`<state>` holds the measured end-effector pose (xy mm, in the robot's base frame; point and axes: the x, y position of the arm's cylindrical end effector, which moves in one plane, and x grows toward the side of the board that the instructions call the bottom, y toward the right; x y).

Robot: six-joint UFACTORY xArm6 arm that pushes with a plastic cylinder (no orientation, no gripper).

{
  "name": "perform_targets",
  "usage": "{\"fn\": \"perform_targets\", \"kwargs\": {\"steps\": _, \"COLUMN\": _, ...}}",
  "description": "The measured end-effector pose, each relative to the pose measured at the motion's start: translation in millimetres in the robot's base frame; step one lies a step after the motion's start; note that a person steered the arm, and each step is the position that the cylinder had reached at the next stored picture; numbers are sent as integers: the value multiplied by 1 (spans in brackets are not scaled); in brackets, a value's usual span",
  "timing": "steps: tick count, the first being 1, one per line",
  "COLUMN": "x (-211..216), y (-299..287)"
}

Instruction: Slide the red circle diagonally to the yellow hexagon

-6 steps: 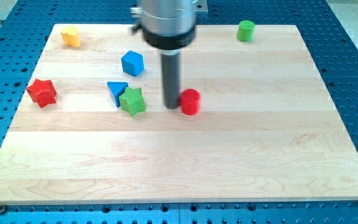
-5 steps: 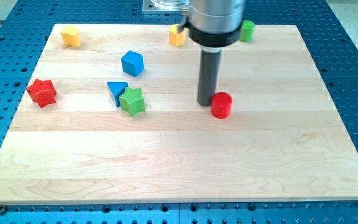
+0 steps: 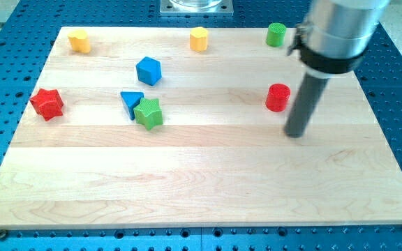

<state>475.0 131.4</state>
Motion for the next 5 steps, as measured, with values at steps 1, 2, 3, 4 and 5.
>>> {"fn": "perform_targets", "kwargs": {"steps": 1, "x": -44, "y": -22}}
{"fn": "perform_targets", "kwargs": {"steps": 2, "x": -52, "y": 20}}
{"fn": "perform_targets", "kwargs": {"steps": 3, "x": -49, "y": 23}}
{"fn": "perform_targets", "kwargs": {"steps": 4, "x": -17, "y": -56}}
{"fn": "perform_targets", "kwargs": {"steps": 5, "x": -28, "y": -101}}
